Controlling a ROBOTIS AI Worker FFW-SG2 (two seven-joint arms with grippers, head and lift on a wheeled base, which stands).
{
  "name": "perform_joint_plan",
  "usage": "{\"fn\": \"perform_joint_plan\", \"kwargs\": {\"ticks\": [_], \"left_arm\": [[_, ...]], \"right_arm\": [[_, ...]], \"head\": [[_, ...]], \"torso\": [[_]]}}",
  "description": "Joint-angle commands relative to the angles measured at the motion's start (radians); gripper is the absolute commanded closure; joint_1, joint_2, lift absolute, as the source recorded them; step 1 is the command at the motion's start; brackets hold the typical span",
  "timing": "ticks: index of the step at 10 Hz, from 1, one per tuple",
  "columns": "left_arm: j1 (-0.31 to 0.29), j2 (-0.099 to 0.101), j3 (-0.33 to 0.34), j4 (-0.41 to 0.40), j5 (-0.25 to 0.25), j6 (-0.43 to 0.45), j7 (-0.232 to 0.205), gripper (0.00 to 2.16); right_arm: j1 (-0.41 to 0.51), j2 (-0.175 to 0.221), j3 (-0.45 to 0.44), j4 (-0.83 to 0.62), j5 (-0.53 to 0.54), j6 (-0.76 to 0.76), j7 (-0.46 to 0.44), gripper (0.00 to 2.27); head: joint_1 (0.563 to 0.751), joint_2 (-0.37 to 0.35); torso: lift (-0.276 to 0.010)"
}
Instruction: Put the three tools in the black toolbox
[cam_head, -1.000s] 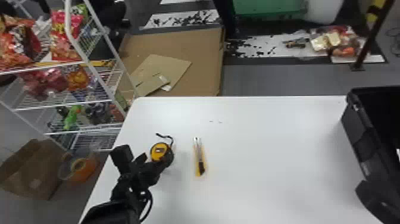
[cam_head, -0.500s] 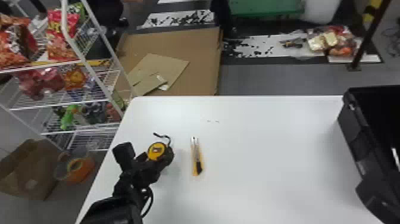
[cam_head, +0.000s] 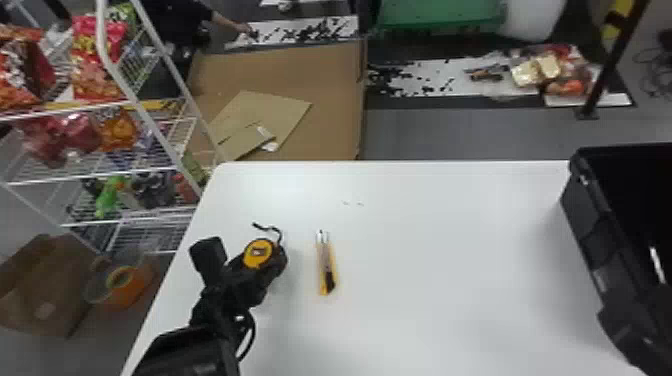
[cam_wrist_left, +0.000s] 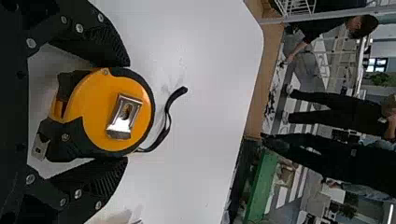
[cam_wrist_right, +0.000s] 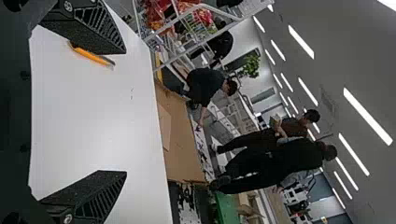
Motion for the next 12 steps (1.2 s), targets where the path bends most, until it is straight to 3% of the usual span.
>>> {"fn": "perform_joint_plan", "kwargs": {"ticks": [1,2,5,7,9,12], "left_arm": [[-0.006,-0.003,-0.005,0.002,-0.003,0.017,0.005,1.29],[-0.009,-0.003,-0.006,-0.001,-0.005,0.051,0.007,1.74],[0.012,-0.003,-0.008,-0.027,0.003,0.081,0.013,1.85],[0.075,-0.003,-0.045,-0.193,0.064,0.155,0.008,1.85],[0.121,-0.003,-0.074,-0.385,0.132,0.281,-0.022,1.85],[0.146,-0.003,-0.089,-0.6,0.207,0.542,-0.105,1.85]], "right_arm": [[0.0,0.001,0.0,-0.002,-0.005,-0.004,0.0,0.08],[-0.003,0.001,0.0,-0.002,-0.008,-0.004,0.0,0.08],[-0.018,0.0,0.003,-0.002,-0.008,-0.001,-0.003,0.08],[-0.031,0.0,0.008,0.0,0.0,0.008,-0.012,0.08],[-0.038,-0.002,0.008,-0.002,0.003,0.023,-0.017,0.08],[-0.041,-0.008,0.008,0.002,0.0,0.042,-0.017,0.08]], "head": [[0.695,0.199],[0.695,0.195],[0.695,0.19],[0.695,0.19],[0.695,0.142],[0.695,0.062]], "torso": [[-0.055],[-0.055],[-0.055],[-0.055],[-0.055],[-0.055]]}}
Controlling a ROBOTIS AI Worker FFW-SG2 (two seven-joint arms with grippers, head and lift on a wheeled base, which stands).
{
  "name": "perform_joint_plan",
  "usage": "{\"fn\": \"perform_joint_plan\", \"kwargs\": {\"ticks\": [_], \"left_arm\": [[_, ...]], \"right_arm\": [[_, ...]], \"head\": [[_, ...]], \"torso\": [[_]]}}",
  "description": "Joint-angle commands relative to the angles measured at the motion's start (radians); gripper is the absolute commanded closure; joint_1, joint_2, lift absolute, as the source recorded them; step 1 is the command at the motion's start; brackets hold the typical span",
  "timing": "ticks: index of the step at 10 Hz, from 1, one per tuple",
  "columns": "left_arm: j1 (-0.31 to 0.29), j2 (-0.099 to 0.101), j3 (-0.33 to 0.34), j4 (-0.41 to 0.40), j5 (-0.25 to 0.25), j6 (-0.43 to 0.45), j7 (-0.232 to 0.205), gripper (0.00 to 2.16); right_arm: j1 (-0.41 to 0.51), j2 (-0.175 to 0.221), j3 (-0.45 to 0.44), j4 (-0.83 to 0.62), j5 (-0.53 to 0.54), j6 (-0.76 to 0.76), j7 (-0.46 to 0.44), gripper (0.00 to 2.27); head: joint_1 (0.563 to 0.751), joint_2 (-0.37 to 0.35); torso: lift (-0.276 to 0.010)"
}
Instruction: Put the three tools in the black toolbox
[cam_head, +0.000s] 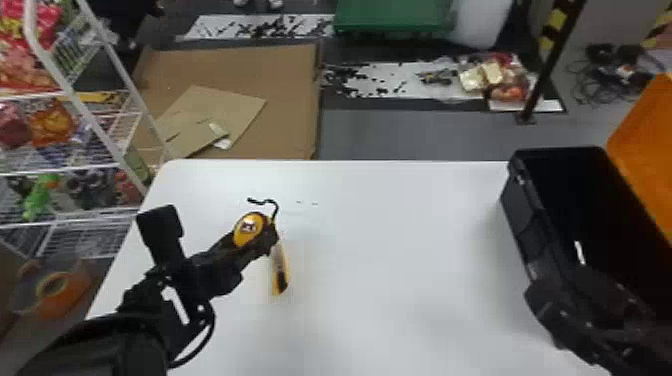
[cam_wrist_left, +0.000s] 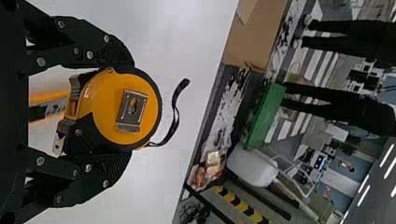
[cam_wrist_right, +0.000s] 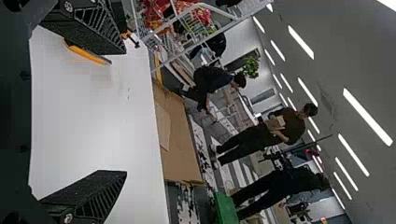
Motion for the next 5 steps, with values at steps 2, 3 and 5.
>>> {"fn": "perform_joint_plan", "kwargs": {"ticks": [2,3,5], "left_arm": [[-0.01,-0.003,0.017,-0.1,0.102,0.264,-0.108,1.85],[-0.02,-0.003,0.021,-0.122,0.13,0.347,-0.149,1.85],[-0.045,-0.003,0.043,-0.125,0.213,0.451,-0.227,1.85]], "right_arm": [[-0.004,-0.003,0.0,0.002,-0.002,0.009,0.0,0.08],[-0.006,-0.003,0.0,0.002,0.0,0.009,0.002,0.08],[-0.01,-0.003,0.0,0.006,0.0,0.012,0.003,0.08]], "head": [[0.695,0.007],[0.695,-0.035],[0.695,-0.108]], "torso": [[-0.055],[-0.055],[-0.055]]}}
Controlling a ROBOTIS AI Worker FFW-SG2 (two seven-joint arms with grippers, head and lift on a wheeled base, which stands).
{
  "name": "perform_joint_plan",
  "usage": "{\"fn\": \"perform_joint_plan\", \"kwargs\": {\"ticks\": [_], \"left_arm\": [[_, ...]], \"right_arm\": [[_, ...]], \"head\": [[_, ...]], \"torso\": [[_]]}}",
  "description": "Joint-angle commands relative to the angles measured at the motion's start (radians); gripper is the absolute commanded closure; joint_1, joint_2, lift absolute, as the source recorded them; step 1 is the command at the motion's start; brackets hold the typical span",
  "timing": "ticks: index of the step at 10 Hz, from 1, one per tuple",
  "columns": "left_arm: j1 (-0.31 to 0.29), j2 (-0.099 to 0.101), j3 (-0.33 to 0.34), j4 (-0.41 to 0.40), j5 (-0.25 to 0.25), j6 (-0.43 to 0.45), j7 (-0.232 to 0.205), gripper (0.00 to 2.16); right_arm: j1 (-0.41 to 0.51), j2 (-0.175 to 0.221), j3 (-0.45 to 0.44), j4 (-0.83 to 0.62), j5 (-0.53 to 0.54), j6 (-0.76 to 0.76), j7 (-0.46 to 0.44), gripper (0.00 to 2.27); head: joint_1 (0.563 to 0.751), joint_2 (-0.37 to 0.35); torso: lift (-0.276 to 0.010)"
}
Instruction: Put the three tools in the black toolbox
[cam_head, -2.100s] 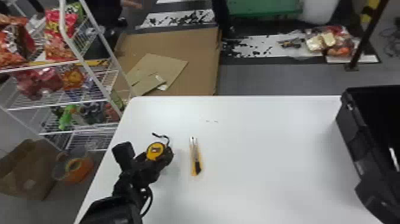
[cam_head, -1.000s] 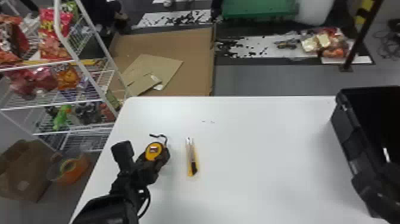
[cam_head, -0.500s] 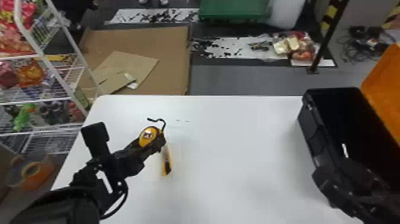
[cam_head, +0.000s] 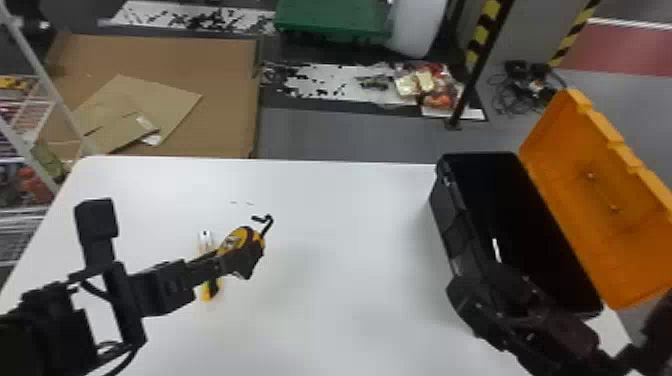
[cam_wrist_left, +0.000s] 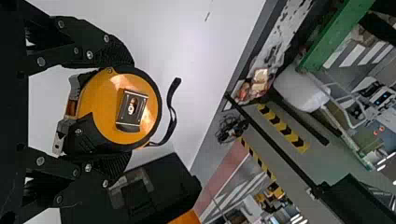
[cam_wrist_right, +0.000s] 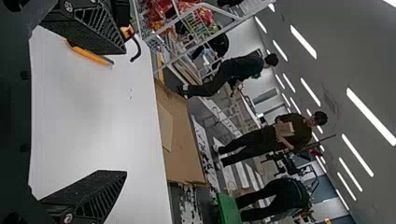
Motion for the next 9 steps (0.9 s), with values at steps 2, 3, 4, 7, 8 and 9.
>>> {"fn": "perform_joint_plan", "kwargs": {"ticks": [2,3,4,7,8,9], "left_arm": [[-0.065,0.002,0.017,0.004,0.058,0.224,-0.077,1.85],[-0.134,0.003,0.052,0.03,0.064,0.369,-0.148,1.85],[-0.179,0.008,0.076,0.057,0.083,0.369,-0.194,1.85],[-0.214,0.012,0.084,0.071,0.084,0.369,-0.272,1.85],[-0.249,0.014,0.092,0.102,0.086,0.369,-0.337,1.85],[-0.282,0.012,0.104,0.13,0.089,0.369,-0.38,1.85]], "right_arm": [[-0.003,0.0,-0.001,0.004,-0.005,-0.003,0.006,0.08],[-0.003,-0.002,-0.004,0.005,-0.008,0.006,0.008,0.08],[-0.006,-0.005,-0.006,0.005,-0.011,0.031,0.009,0.08],[-0.017,-0.008,-0.006,0.014,-0.011,0.018,0.014,0.08],[-0.021,-0.012,-0.006,0.019,-0.012,0.015,0.017,0.08],[-0.024,-0.02,-0.006,0.021,-0.02,0.022,0.026,0.08]], "head": [[0.695,-0.144],[0.695,-0.174],[0.695,-0.203],[0.695,-0.189],[0.695,-0.191],[0.695,-0.195]], "torso": [[-0.055],[-0.055],[-0.055],[-0.055],[-0.055],[-0.055]]}}
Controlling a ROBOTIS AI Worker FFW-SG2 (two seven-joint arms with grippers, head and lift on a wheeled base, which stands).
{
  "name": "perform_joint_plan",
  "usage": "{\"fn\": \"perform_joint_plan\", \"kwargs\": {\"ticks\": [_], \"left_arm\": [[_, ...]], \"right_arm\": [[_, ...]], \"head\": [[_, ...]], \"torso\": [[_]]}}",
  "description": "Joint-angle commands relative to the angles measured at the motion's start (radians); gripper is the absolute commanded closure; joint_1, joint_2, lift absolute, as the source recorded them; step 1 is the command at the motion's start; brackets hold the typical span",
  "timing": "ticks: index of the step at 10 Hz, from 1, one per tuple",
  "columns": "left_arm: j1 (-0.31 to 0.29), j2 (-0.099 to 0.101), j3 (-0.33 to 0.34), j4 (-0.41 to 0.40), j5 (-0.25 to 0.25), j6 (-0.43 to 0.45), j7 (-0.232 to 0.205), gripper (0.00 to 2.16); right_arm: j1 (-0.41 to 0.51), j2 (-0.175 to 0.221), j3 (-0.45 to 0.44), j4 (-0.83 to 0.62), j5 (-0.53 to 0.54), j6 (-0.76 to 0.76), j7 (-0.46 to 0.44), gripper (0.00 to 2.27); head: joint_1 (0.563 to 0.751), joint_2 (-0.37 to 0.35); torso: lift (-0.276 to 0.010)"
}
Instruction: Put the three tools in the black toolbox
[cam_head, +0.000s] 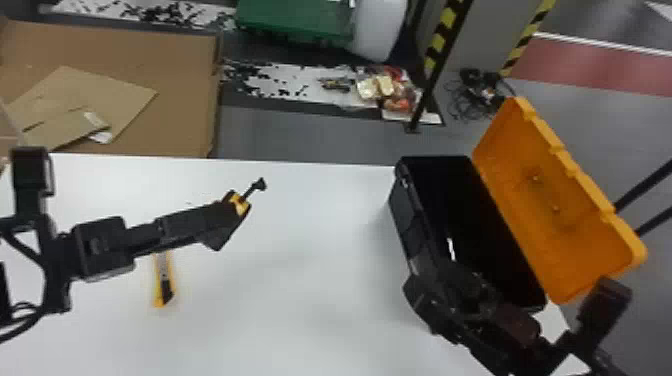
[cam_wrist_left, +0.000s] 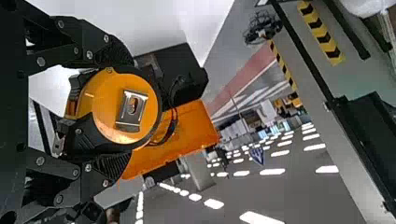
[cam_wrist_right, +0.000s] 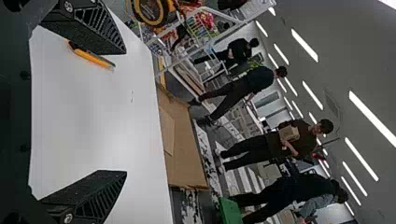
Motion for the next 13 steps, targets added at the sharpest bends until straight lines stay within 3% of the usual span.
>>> {"fn": "perform_joint_plan", "kwargs": {"ticks": [1,4,6,7,12,13], "left_arm": [[-0.034,0.0,-0.001,0.018,0.002,0.01,-0.015,1.85],[-0.081,0.001,-0.008,0.096,0.011,0.01,-0.093,1.85],[-0.086,0.015,-0.047,0.13,0.007,0.01,-0.113,1.85],[-0.088,0.023,-0.073,0.133,0.004,0.01,-0.113,1.85],[-0.1,0.047,-0.191,0.156,-0.016,0.01,-0.104,1.85],[-0.1,0.049,-0.209,0.156,-0.019,0.01,-0.099,1.85]], "right_arm": [[-0.007,-0.014,-0.003,-0.002,-0.009,0.019,0.008,0.08],[-0.021,-0.045,-0.027,-0.01,-0.026,0.043,0.011,0.08],[-0.028,-0.073,-0.034,-0.011,-0.018,0.055,0.016,0.08],[-0.039,-0.086,-0.038,-0.022,-0.02,0.141,0.016,0.08],[-0.056,-0.149,-0.029,-0.041,0.054,-0.027,0.076,0.09],[-0.065,-0.157,-0.034,-0.042,0.032,0.012,0.09,0.09]], "head": [[0.695,-0.193],[0.695,-0.192],[0.695,-0.21],[0.695,-0.221],[0.695,-0.268],[0.695,-0.274]], "torso": [[-0.055],[-0.055],[-0.055],[-0.055],[-0.055],[-0.055]]}}
